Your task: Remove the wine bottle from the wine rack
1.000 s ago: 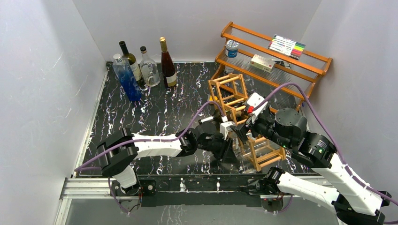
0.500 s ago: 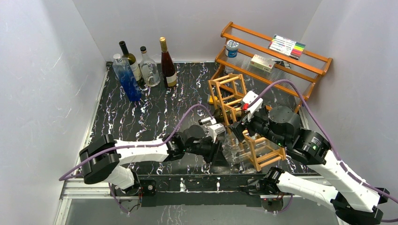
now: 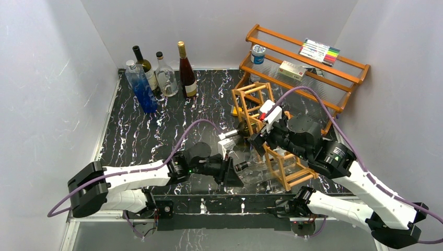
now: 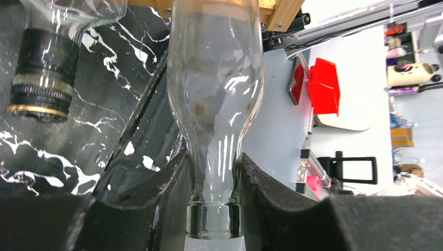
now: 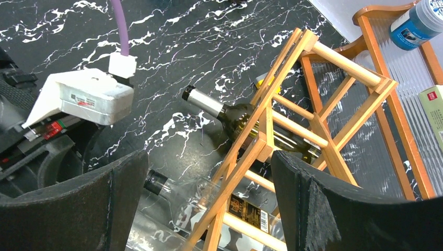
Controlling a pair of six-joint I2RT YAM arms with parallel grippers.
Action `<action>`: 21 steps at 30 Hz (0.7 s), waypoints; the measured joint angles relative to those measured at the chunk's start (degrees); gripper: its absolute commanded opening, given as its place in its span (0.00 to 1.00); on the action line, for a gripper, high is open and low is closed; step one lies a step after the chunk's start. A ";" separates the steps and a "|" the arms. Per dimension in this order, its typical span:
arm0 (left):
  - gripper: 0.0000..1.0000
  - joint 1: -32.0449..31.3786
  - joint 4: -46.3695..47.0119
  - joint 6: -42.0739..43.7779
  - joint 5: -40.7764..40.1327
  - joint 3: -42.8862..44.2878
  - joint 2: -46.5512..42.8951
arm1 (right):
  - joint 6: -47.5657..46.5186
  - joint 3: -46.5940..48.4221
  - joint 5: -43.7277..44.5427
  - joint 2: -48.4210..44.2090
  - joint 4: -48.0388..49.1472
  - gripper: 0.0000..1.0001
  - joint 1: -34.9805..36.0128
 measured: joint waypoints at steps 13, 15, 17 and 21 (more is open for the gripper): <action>0.00 5.27 2.91 -12.79 4.15 -7.02 -9.16 | -0.09 -1.75 -0.46 1.33 2.34 0.98 0.00; 0.00 6.34 3.37 -14.84 5.01 -7.61 -9.62 | -0.11 -1.77 -0.50 1.36 2.45 0.98 0.00; 0.00 7.13 4.46 -16.96 5.79 -8.35 -9.77 | -0.09 -1.79 -0.66 1.36 2.47 0.98 -0.02; 0.00 7.76 6.12 -20.50 6.73 -10.03 -10.47 | -0.09 -2.03 -0.85 1.31 2.60 0.98 -0.02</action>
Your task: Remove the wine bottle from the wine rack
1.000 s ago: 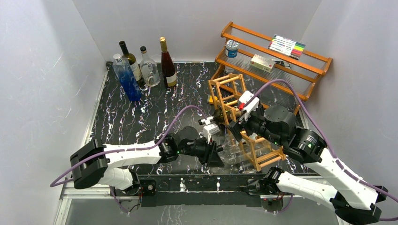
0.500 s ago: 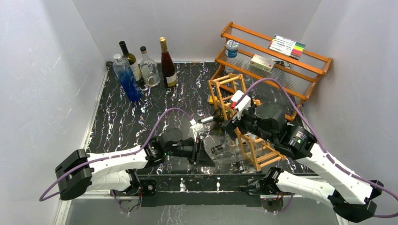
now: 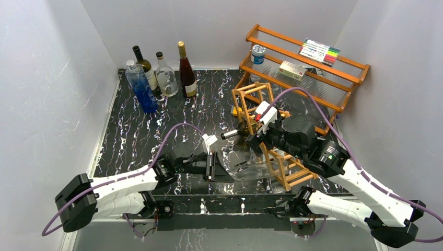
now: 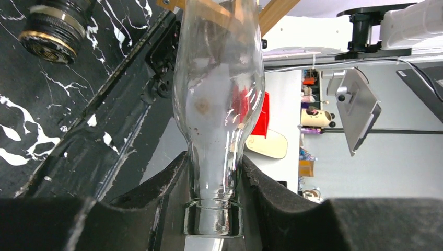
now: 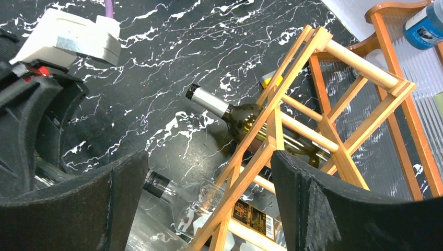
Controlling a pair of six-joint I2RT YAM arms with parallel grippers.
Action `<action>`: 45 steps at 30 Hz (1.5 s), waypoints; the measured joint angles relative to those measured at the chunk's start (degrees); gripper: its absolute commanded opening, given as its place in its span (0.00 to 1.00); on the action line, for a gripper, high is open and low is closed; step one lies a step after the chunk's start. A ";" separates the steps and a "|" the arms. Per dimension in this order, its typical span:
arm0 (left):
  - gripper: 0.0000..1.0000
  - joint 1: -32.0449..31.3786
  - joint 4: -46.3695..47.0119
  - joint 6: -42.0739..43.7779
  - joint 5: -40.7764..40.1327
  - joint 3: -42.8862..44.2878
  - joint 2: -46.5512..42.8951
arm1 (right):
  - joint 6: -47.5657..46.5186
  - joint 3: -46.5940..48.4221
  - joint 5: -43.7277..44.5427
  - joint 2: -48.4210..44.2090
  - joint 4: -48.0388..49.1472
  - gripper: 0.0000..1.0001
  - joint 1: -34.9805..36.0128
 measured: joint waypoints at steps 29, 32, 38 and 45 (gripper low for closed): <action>0.00 8.68 -10.08 -9.05 0.13 -3.19 -16.50 | 0.00 -2.67 -0.04 -0.52 1.55 0.98 0.02; 0.00 10.01 -12.66 -8.96 0.11 -3.17 -18.47 | 0.00 -2.67 -0.04 -0.52 1.57 0.98 0.02; 0.00 12.22 -19.69 -7.23 0.17 -1.18 -20.83 | 0.00 -2.67 -0.07 -0.52 1.57 0.98 0.00; 0.00 13.62 -29.14 -4.22 -3.98 2.89 -22.36 | 0.00 -2.67 -0.24 -0.52 1.57 0.98 0.00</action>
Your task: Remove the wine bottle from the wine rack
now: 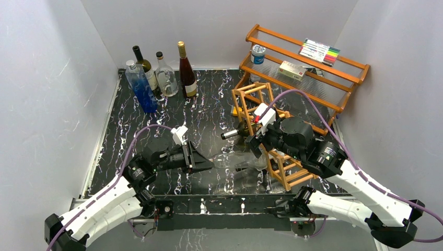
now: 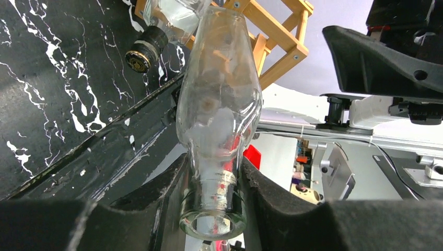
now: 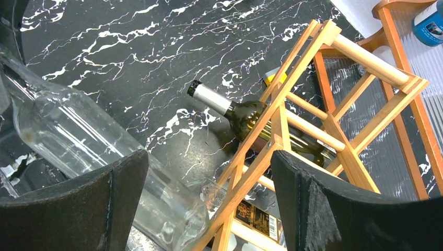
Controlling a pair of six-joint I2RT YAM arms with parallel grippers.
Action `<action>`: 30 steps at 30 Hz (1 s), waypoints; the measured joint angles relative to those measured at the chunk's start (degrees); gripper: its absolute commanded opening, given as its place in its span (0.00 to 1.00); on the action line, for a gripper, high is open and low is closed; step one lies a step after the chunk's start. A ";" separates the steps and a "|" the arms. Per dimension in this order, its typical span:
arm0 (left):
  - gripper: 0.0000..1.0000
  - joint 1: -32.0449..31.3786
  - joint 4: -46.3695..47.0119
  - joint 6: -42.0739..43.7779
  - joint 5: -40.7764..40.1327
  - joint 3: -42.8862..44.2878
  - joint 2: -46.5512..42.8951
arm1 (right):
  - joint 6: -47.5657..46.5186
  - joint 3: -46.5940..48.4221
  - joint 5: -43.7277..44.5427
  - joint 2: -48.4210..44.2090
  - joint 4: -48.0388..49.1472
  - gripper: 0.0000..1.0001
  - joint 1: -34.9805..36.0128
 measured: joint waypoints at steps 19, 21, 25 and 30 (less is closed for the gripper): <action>0.00 0.24 -28.76 18.29 -10.67 23.34 7.26 | 0.04 -0.13 -1.55 1.38 2.73 0.98 0.00; 0.00 0.24 -32.57 20.85 -12.17 25.24 8.59 | 0.13 -0.46 -2.25 2.21 3.76 0.98 0.02; 0.00 0.24 -38.82 25.51 -16.59 28.20 10.01 | 0.83 -0.92 -4.00 4.22 5.20 0.98 0.00; 0.00 0.26 -45.79 31.50 -22.25 32.81 13.07 | 3.06 -1.97 -6.54 6.54 9.16 0.98 0.02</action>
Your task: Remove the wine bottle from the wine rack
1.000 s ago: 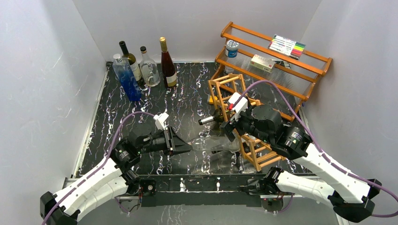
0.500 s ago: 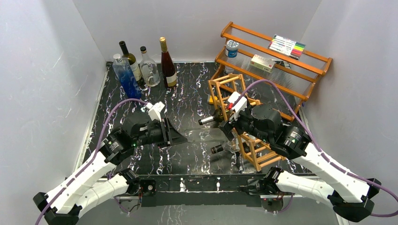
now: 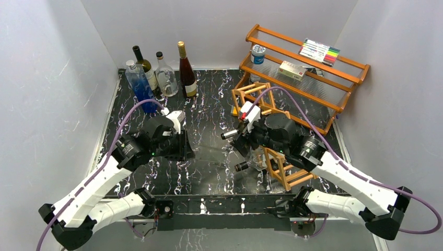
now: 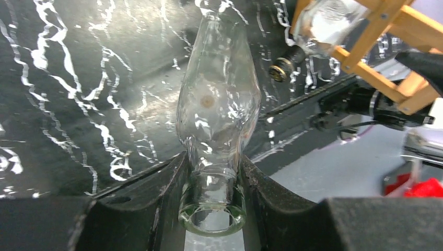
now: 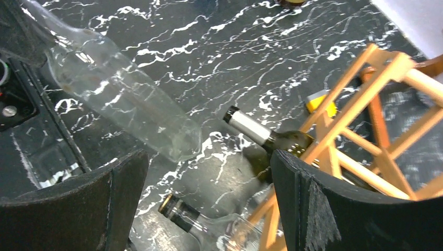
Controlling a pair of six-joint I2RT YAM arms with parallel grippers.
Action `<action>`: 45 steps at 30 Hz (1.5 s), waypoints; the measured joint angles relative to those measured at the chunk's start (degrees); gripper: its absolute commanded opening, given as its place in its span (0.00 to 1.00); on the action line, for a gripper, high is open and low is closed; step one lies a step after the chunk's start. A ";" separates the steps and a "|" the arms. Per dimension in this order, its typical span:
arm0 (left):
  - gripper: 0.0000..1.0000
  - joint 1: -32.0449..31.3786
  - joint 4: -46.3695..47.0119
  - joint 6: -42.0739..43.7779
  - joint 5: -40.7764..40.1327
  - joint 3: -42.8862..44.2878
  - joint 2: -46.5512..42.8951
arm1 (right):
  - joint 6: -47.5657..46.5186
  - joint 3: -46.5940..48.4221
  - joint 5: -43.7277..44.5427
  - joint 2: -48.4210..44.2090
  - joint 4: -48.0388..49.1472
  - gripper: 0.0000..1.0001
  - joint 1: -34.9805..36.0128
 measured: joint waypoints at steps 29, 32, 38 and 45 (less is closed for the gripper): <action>0.15 0.42 -23.47 20.22 -19.17 25.88 27.85 | 10.38 -8.33 -8.07 10.43 22.12 0.98 0.52; 0.39 0.81 -23.85 20.48 -19.78 27.21 29.44 | 10.40 -8.94 -7.61 8.41 22.14 0.98 0.52; 0.58 1.46 -23.43 21.18 -22.16 28.02 31.52 | 10.43 -10.14 -6.97 6.54 21.84 0.98 0.52; 0.66 1.53 -22.01 21.59 -22.75 28.04 31.61 | 10.58 -10.14 -6.95 6.54 21.62 0.98 0.52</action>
